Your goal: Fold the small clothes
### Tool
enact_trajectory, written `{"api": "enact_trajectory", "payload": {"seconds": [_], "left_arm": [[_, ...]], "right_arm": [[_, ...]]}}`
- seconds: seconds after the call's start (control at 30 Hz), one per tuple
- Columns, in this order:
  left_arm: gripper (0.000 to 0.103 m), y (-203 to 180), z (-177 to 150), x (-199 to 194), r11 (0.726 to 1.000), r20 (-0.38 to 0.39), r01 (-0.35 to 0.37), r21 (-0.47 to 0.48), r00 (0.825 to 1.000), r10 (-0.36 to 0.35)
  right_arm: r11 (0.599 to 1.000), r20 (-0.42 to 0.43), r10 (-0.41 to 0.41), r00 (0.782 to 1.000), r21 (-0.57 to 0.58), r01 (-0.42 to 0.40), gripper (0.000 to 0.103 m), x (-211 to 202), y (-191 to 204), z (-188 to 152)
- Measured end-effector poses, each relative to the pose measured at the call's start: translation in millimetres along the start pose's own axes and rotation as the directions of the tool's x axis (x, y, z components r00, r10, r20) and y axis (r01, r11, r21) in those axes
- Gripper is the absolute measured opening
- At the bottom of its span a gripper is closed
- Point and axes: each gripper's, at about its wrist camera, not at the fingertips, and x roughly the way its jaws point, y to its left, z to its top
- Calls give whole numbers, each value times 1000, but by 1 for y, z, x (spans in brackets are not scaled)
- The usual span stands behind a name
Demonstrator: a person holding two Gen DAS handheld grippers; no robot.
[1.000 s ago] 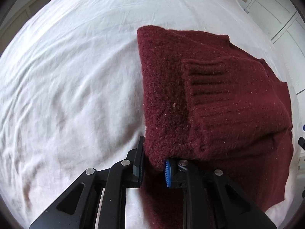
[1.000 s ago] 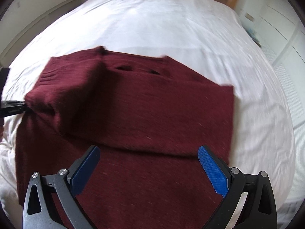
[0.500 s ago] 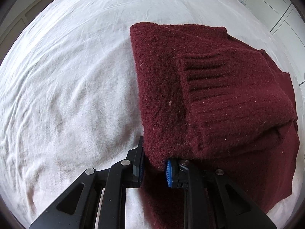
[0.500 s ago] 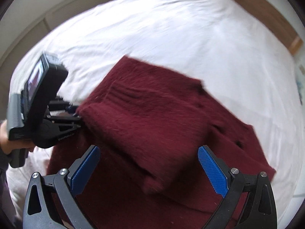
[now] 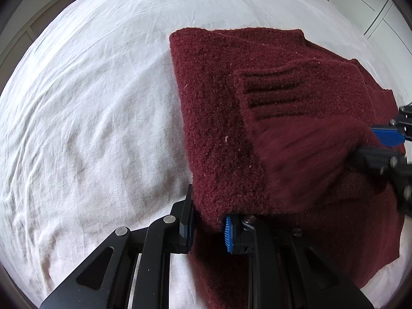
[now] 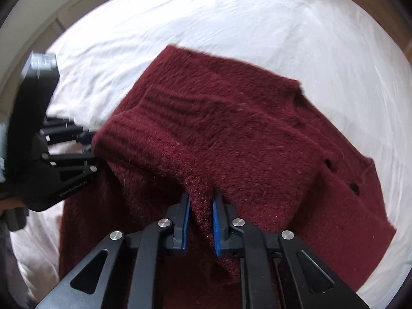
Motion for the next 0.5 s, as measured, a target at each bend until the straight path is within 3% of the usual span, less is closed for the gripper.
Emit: {"api": "enact_trajectory", "payload": {"seconds": [0.23, 0.5], "left_arm": [[16, -6, 0, -2, 1000, 6, -6, -4, 1000, 6], [16, -15, 1, -4, 999, 1, -35, 13, 999, 35]], "right_arm": [[982, 145, -25, 989, 191, -4, 13, -58, -50, -28], [944, 160, -39, 986, 330, -16, 13, -67, -89, -63]]}}
